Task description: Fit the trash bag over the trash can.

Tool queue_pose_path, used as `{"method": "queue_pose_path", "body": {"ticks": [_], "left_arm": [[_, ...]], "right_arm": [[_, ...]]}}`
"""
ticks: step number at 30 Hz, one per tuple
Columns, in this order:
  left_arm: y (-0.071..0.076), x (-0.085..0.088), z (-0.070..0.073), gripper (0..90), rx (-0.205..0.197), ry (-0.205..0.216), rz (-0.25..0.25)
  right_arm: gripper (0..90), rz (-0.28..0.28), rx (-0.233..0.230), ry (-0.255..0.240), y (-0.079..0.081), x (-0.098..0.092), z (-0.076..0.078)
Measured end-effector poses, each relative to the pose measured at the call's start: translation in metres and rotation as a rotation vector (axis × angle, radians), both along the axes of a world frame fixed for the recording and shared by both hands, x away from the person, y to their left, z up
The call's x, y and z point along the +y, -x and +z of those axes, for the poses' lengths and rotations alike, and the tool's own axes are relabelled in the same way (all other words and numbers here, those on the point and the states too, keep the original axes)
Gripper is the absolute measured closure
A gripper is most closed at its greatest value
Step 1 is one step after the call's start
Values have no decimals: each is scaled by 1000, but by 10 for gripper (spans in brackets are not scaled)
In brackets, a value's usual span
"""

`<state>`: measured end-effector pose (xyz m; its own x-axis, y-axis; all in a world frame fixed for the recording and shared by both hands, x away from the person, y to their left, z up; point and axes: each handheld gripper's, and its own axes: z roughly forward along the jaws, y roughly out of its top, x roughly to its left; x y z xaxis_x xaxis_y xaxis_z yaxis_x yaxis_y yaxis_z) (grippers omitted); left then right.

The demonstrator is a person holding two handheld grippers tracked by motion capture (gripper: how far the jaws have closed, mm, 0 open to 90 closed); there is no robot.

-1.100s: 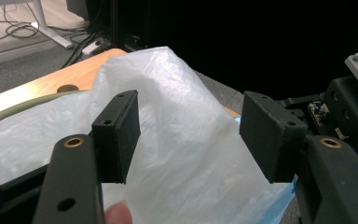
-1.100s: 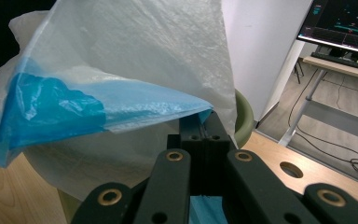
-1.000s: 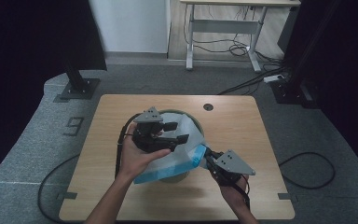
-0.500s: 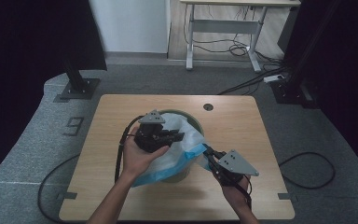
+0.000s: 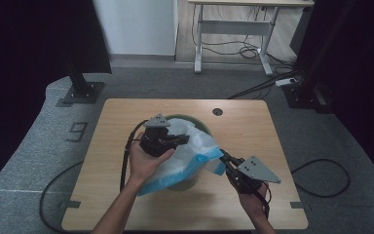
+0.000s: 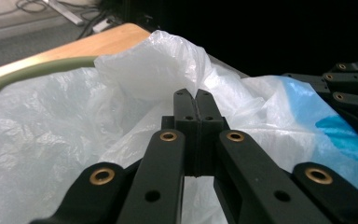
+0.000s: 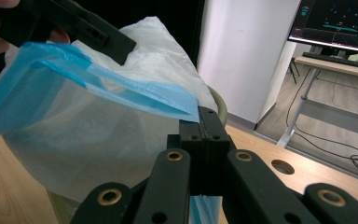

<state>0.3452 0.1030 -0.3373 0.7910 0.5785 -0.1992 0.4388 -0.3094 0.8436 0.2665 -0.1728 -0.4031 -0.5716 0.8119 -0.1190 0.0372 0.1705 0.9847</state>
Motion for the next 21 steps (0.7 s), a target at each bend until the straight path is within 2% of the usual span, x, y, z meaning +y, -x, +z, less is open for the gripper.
{"method": "queue_pose_path", "body": {"ticks": [6, 10, 12, 17, 20, 21], "left_arm": [[-5, 3, 3, 899, -15, 4, 28], [-9, 7, 5, 900, -24, 4, 52], [-11, 9, 5, 899, -16, 9, 54], [-11, 8, 2, 899, -7, 25, 41], [-10, 7, 2, 900, -12, 20, 48], [-10, 8, 2, 900, -10, 24, 49]], "right_arm": [[886, 8, 14, -9, 0, -7, -5], [870, 18, -4, -9, 1, -8, -3], [820, 28, -16, -16, 2, -10, -2], [818, 40, -2, -22, 2, -13, -3], [760, 30, 6, -21, 3, -13, -4], [688, 26, 4, -20, 5, -12, -3]]}}
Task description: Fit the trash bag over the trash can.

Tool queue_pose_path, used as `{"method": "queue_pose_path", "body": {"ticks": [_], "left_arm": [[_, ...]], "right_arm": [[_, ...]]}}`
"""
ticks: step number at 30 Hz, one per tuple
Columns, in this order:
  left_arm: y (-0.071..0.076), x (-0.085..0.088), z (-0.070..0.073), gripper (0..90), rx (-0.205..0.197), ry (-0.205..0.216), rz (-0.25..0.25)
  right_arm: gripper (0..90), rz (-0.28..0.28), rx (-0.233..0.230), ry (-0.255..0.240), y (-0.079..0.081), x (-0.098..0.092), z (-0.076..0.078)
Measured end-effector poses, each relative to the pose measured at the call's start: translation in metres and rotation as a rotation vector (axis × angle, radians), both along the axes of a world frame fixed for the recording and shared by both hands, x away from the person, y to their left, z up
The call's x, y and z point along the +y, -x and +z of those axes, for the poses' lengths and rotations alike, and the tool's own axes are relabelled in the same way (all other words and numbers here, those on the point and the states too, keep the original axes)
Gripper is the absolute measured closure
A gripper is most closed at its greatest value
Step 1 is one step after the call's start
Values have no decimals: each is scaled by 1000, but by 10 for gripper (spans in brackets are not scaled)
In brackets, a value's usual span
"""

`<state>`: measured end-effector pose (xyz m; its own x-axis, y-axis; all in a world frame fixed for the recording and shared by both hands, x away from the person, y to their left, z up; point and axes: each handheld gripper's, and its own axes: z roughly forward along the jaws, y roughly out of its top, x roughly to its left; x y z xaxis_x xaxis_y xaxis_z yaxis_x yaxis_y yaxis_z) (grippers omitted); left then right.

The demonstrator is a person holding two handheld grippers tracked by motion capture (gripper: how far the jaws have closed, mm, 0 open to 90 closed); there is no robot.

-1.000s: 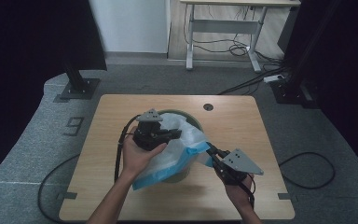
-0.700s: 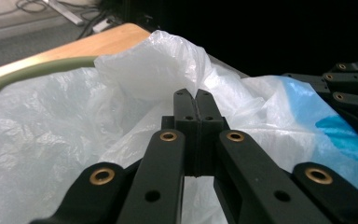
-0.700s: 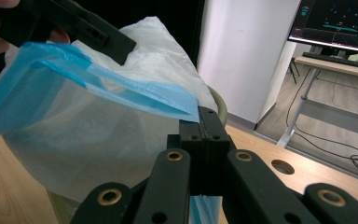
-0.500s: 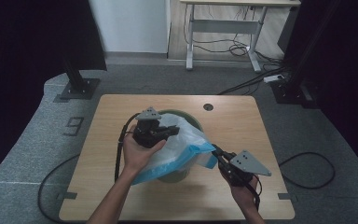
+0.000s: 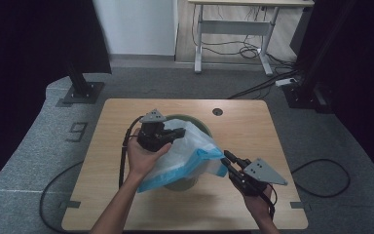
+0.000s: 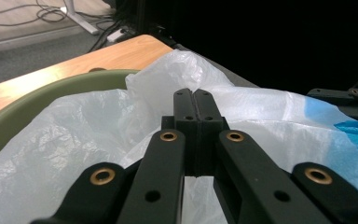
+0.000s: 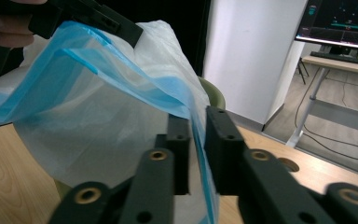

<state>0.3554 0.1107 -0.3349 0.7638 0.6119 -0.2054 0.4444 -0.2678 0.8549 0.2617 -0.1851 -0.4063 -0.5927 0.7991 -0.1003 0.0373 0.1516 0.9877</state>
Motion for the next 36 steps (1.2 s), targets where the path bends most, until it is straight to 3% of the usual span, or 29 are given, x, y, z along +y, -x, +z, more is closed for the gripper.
{"method": "queue_pose_path", "body": {"ticks": [2, 7, 12, 16, 21, 25, 30, 36], "left_arm": [[0, 1, 1, 900, 3, 4, 6], [-1, 0, 1, 900, 4, 5, 4], [-1, -3, 1, 900, 7, 6, 0], [-2, -2, 1, 899, 6, 9, 2], [-4, 1, 0, 900, 16, 18, 7], [-3, 3, -3, 900, 23, 32, 6], [-3, 1, -4, 900, 24, 38, 2], [-2, -2, -4, 900, 21, 35, -2]], "right_arm": [[626, -3, -5, -3, 4, 1, 1], [621, 23, -4, -15, 14, 1, 6], [680, 59, -6, 3, 19, 8, 9], [720, 55, -10, 22, 17, 16, 9], [660, 49, -25, 26, 21, 21, 12], [634, 37, 0, 11, 27, 18, 13], [623, 64, -5, 22, 35, 21, 16], [606, 81, 8, 45, 29, 34, 15]]}}
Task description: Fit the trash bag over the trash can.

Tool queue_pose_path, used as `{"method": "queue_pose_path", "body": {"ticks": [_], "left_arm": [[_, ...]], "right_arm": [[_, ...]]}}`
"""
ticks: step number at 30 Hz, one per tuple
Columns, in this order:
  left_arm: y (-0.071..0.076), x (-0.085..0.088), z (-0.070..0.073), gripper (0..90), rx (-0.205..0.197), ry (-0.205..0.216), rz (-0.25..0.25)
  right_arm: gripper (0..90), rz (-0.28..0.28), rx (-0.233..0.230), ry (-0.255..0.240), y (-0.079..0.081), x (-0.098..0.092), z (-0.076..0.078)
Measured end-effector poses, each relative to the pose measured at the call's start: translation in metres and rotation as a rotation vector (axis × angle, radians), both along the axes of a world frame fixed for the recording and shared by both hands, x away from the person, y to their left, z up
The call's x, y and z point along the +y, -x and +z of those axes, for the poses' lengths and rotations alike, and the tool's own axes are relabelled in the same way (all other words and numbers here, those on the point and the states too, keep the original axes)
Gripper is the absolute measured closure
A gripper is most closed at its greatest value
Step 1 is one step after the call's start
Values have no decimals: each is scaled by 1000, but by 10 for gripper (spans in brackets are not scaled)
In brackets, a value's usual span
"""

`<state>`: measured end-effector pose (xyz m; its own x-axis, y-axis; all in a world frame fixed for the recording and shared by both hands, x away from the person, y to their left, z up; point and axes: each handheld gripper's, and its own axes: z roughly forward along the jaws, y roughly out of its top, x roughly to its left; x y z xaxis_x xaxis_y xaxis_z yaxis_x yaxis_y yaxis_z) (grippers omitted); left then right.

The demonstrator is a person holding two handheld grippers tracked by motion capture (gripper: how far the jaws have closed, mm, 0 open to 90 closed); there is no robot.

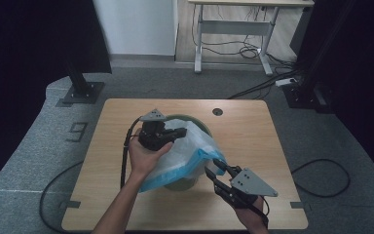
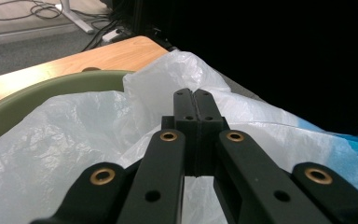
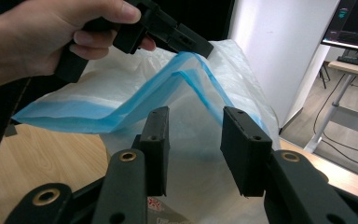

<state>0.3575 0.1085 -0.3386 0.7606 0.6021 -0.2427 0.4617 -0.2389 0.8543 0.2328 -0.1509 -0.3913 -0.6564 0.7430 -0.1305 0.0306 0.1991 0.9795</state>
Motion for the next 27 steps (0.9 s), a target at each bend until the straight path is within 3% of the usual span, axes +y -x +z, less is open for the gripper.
{"method": "queue_pose_path", "body": {"ticks": [12, 20, 27], "left_arm": [[6, -1, 2, 899, -11, 3, -13], [5, -3, 2, 899, -3, -2, -14], [4, -5, 1, 899, 4, 2, -15]], "right_arm": [[611, -18, -9, -2, -3, -2, 8], [625, -9, 9, 7, -4, 3, 1], [687, -26, -12, 10, 0, 9, 3]]}}
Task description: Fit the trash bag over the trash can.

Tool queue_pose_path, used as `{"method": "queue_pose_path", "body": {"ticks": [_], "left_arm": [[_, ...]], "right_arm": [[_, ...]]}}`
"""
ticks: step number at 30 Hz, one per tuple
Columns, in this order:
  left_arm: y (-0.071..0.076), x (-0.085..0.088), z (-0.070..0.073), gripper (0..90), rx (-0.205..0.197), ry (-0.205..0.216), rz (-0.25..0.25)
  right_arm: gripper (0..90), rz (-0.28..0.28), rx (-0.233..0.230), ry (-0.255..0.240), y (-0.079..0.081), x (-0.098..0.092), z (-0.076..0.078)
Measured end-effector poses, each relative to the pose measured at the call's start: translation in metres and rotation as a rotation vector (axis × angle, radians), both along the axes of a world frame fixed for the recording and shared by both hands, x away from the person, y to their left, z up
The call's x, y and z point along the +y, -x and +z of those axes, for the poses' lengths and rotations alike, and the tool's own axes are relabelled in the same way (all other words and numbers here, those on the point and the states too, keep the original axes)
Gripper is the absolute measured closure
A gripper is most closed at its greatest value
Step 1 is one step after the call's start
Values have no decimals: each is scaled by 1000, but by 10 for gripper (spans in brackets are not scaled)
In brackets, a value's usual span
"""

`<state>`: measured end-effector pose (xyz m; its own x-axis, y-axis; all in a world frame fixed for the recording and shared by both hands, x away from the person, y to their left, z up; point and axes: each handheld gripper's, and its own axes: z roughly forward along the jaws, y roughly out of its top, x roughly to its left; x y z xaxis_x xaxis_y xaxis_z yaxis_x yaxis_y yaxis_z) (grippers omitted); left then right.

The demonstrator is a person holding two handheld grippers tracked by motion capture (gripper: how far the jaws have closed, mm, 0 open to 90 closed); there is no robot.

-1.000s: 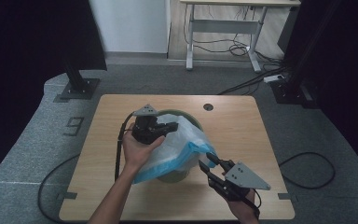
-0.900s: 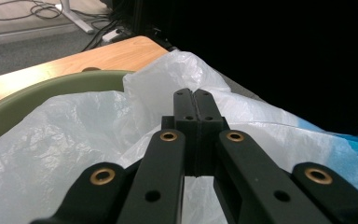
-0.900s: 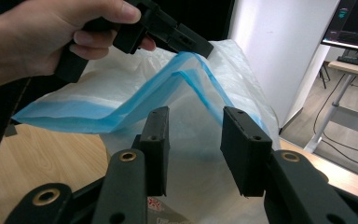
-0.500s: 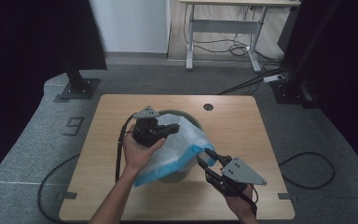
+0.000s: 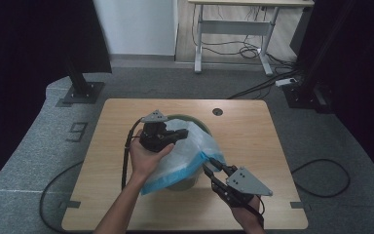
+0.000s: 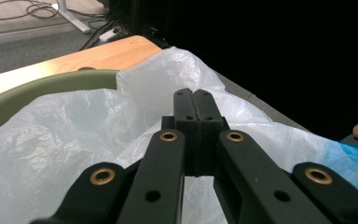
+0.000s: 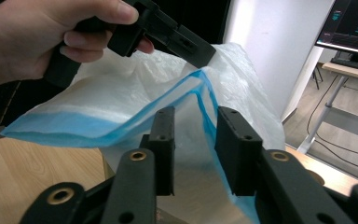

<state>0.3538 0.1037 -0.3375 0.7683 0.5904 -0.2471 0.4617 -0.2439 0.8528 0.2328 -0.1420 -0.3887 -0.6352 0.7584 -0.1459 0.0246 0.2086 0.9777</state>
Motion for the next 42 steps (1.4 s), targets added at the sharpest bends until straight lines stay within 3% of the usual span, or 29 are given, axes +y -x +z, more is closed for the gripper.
{"method": "queue_pose_path", "body": {"ticks": [9, 22, 29, 35, 38, 41, 42], "left_arm": [[0, 2, 2, 899, -15, 10, 7], [-8, 12, 6, 900, -72, 33, 66], [-14, 32, 9, 900, -98, 57, 106], [-15, 55, 8, 900, -93, 95, 138], [-13, 56, 7, 899, -53, 75, 69], [-3, 48, 11, 895, -77, 60, 22], [0, 45, 12, 835, -75, 54, 4]], "right_arm": [[886, -16, 13, 12, -11, 6, 1], [890, 4, -1, 16, 1, -12, -6], [890, 5, 40, 10, 5, -27, -26], [890, -7, 67, 1, 7, -33, -40], [889, -1, 67, -1, 7, -32, -41], [889, 4, 61, 2, 7, -28, -39], [889, 5, 61, 4, 7, -27, -38]]}}
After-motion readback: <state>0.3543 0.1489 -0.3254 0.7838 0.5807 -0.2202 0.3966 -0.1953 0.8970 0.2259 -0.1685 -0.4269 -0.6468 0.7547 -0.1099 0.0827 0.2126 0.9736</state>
